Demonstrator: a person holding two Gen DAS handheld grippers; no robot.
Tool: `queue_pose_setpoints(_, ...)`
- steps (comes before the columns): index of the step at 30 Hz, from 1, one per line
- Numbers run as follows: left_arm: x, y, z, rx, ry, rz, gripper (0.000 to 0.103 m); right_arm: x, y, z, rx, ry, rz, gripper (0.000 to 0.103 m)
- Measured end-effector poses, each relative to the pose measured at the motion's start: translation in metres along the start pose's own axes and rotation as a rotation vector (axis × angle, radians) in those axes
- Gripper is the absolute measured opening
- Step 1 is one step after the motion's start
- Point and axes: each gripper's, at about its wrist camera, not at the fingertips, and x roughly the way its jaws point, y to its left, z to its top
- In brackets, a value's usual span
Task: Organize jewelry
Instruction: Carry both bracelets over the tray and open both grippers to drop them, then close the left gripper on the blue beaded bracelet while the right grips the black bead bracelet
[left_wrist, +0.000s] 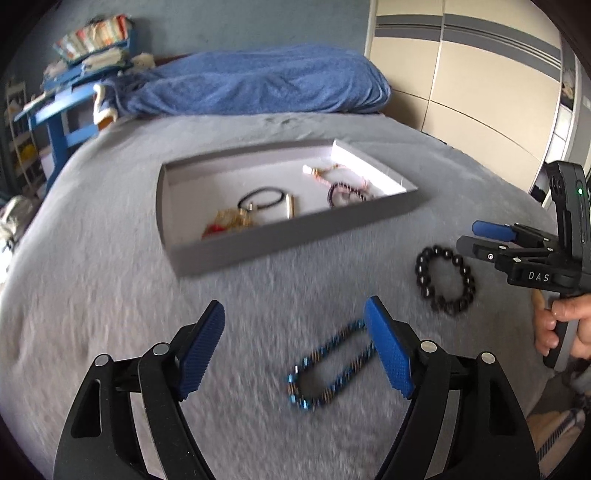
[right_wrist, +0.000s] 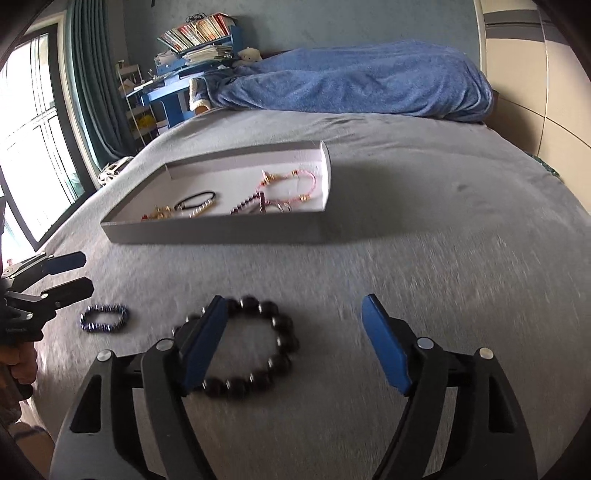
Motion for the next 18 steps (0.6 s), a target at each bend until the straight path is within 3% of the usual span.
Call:
queue_pose_setpoints(10, 0.003, 0.007, -0.02, -0.074, 0.04, 0.0, 0.078, -0.001, -0.006, -0.017, 0.032, 0.016, 0.003, 0.079)
queue_pose_setpoints(18, 0.008, 0.004, -0.022, -0.073, 0.065, 0.019, 0.078, 0.0, -0.007, -0.02, 0.048, 0.024, -0.002, 0.079)
